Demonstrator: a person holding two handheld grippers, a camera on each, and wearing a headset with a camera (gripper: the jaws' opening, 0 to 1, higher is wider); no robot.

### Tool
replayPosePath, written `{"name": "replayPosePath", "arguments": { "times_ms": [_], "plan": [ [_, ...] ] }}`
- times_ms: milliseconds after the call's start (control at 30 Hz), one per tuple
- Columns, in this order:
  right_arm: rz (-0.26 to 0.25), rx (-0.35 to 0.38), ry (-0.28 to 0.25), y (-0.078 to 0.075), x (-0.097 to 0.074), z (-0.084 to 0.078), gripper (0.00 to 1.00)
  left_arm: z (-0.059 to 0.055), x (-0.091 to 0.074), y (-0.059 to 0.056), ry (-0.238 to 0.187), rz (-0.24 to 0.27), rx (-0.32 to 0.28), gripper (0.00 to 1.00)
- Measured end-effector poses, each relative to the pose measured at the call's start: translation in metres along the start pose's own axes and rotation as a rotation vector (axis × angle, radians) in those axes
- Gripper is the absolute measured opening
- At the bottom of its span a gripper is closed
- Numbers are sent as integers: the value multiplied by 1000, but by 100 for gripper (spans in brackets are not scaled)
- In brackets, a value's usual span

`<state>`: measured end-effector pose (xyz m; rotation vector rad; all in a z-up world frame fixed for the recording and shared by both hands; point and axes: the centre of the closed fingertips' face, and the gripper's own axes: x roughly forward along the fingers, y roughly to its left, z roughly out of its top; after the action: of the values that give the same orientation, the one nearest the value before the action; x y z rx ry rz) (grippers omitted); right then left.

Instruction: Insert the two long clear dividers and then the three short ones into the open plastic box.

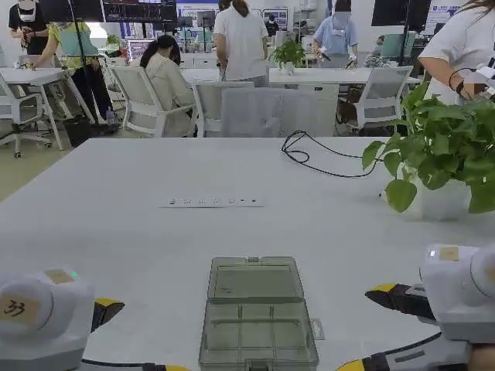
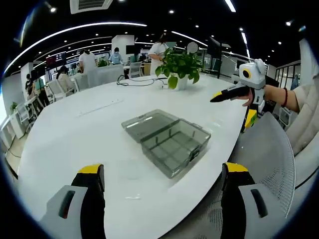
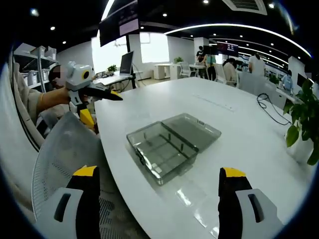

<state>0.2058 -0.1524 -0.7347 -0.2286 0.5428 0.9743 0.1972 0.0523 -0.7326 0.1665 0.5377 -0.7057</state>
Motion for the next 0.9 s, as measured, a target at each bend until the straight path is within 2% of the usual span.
{"name": "replayPosePath", "arguments": {
  "times_ms": [333,900],
  "plan": [
    [-1,6,-13,1,0,2,100,0,-1,-1,3,-1,10,99],
    [-3,-1,12,1,-1,-2,100,-4,-1,0,12,0,4,99]
  ]
}}
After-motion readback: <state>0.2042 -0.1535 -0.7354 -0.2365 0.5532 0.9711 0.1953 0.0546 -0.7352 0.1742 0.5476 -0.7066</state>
